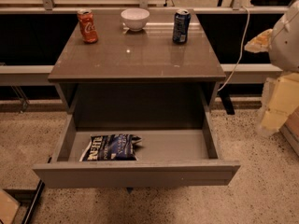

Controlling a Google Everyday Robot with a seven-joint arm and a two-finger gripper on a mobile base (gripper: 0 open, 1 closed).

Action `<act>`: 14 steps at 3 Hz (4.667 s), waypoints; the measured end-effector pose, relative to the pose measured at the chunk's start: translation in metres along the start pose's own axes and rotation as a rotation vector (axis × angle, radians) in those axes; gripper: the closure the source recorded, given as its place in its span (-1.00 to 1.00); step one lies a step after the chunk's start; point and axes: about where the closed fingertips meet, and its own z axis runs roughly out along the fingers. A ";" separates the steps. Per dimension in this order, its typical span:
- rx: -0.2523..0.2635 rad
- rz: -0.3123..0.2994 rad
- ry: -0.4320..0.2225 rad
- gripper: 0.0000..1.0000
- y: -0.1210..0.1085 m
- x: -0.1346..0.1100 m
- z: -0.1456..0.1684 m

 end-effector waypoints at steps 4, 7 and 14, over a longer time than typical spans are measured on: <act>-0.030 -0.190 -0.129 -1.00 0.025 -0.022 -0.012; 0.089 -0.325 -0.220 -1.00 0.098 -0.001 -0.137; 0.203 -0.369 -0.215 -0.50 0.096 -0.029 -0.163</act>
Offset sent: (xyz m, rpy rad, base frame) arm -0.0231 0.0198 0.0048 0.0264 -0.0088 0.1476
